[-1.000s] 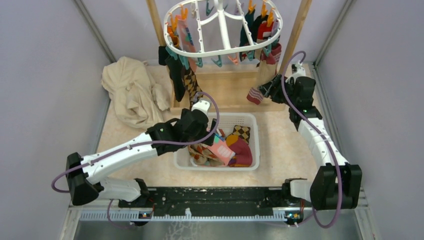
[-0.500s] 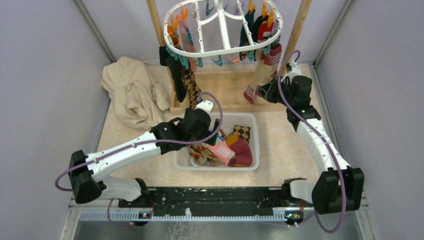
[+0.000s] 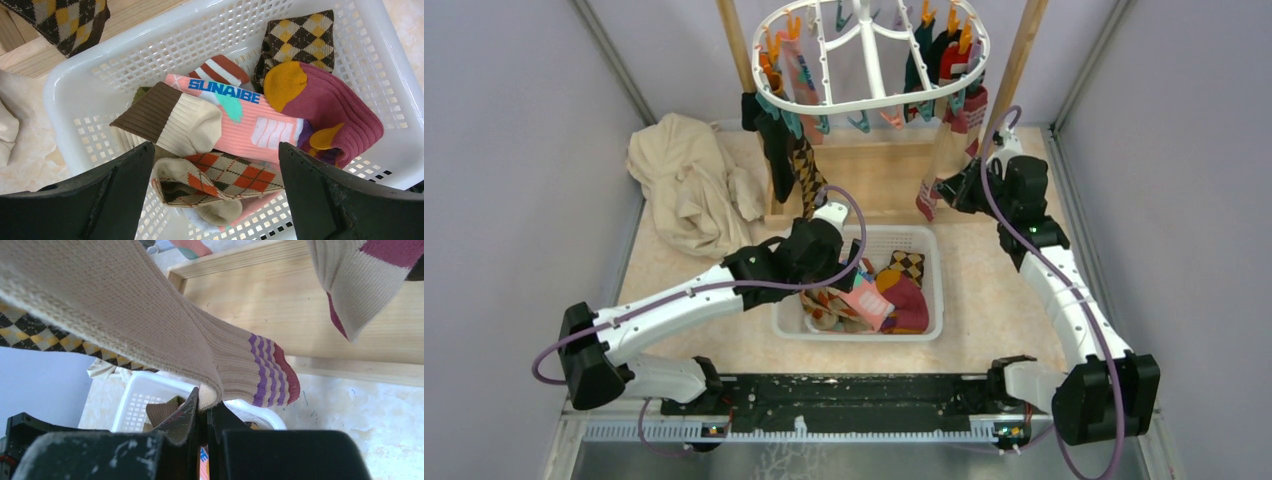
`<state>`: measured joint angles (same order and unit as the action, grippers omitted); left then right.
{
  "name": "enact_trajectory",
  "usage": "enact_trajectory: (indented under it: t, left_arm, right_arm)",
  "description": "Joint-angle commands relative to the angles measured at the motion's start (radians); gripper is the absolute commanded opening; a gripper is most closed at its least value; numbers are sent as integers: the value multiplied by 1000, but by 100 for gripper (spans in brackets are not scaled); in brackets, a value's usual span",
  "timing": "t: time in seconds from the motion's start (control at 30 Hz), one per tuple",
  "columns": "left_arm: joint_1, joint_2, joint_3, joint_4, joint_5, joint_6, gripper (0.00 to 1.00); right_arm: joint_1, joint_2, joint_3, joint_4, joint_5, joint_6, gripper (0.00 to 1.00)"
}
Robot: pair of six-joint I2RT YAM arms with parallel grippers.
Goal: Remove the socks clipped to the hanger
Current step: Remove the sock from the hanger.
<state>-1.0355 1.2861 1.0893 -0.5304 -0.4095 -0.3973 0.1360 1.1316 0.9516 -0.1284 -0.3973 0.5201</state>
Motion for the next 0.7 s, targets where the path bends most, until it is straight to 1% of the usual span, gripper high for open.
enact_trajectory:
  t: [0.0, 0.37, 0.67]
  left_arm:
    - [6, -29, -6, 20, 7, -12, 99]
    - [5, -39, -7, 33, 6, -28, 99]
    - [6, -43, -55, 188, 62, 20, 99]
  right_arm:
    - [16, -47, 42, 11, -48, 10, 0]
    - [99, -72, 62, -31, -78, 29, 0]
    - [197, -80, 95, -61, -83, 44, 0]
